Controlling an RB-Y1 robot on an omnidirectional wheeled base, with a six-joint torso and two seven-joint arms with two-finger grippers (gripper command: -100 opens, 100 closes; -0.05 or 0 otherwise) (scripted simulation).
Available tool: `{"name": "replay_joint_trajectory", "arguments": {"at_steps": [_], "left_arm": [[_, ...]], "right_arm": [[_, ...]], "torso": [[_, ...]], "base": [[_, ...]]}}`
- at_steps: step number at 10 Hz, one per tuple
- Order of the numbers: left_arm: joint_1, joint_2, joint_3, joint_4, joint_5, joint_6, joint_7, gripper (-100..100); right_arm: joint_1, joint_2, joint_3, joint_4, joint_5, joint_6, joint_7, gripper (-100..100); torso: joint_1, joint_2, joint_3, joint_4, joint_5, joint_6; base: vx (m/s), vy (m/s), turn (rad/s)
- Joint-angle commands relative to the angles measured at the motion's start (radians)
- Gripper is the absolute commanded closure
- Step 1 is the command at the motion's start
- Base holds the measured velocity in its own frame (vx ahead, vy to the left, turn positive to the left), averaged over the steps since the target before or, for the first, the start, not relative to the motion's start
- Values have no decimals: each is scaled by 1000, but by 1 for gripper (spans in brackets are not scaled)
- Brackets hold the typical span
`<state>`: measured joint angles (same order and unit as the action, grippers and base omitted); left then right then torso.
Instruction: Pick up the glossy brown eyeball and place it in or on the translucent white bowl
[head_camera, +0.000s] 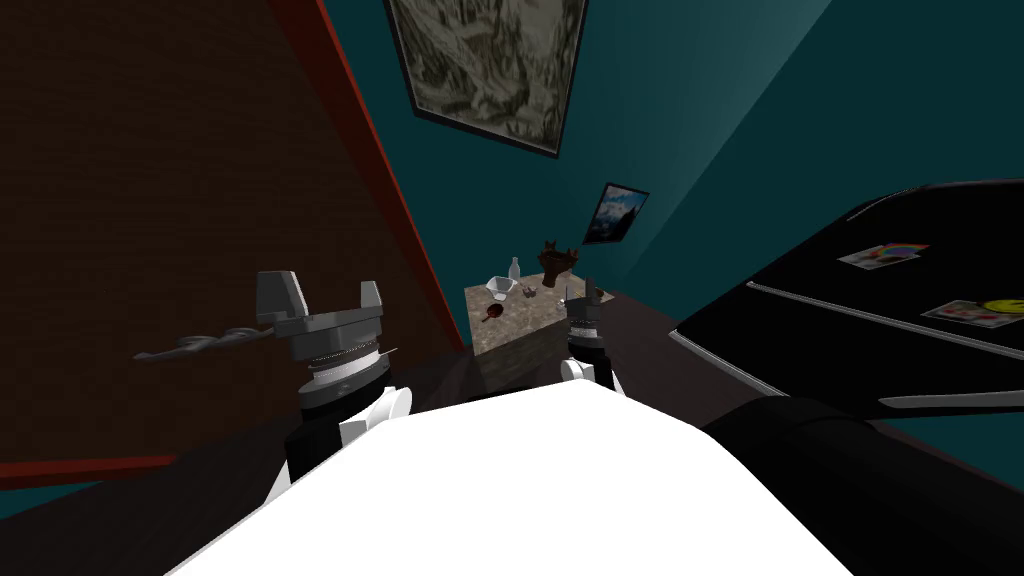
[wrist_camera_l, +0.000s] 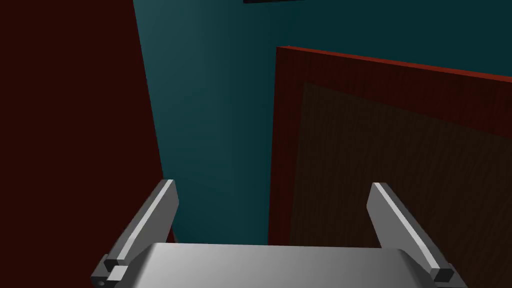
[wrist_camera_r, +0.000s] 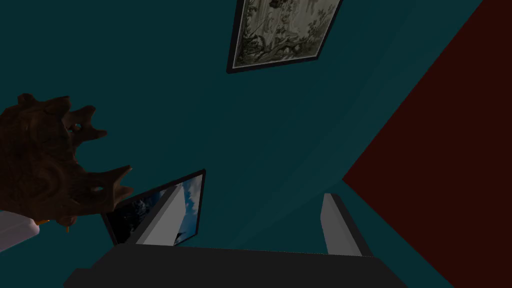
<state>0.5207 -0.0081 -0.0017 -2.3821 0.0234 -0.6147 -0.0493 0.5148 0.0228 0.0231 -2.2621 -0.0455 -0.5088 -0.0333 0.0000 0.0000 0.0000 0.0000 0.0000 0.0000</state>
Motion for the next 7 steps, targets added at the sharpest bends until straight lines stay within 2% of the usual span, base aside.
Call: {"name": "replay_joint_trajectory", "arguments": {"at_steps": [1,3,7], "left_arm": [[0,0,0,0,0,0,0,0],[0,0,0,0,0,0,0,0],[0,0,0,0,0,0,0,0]], "right_arm": [[-5,-33,-3,5,5,2,1,-100],[-16,-85,-9,17,17,8,5,-100],[-55,-205,-28,72,64,29,23,-100]], "torso": [[0,0,0,0,0,0],[2,2,1,0,1,0],[9,5,3,1,2,0]], "base": [[-18,22,35],[-51,59,53],[-82,127,99]]}}
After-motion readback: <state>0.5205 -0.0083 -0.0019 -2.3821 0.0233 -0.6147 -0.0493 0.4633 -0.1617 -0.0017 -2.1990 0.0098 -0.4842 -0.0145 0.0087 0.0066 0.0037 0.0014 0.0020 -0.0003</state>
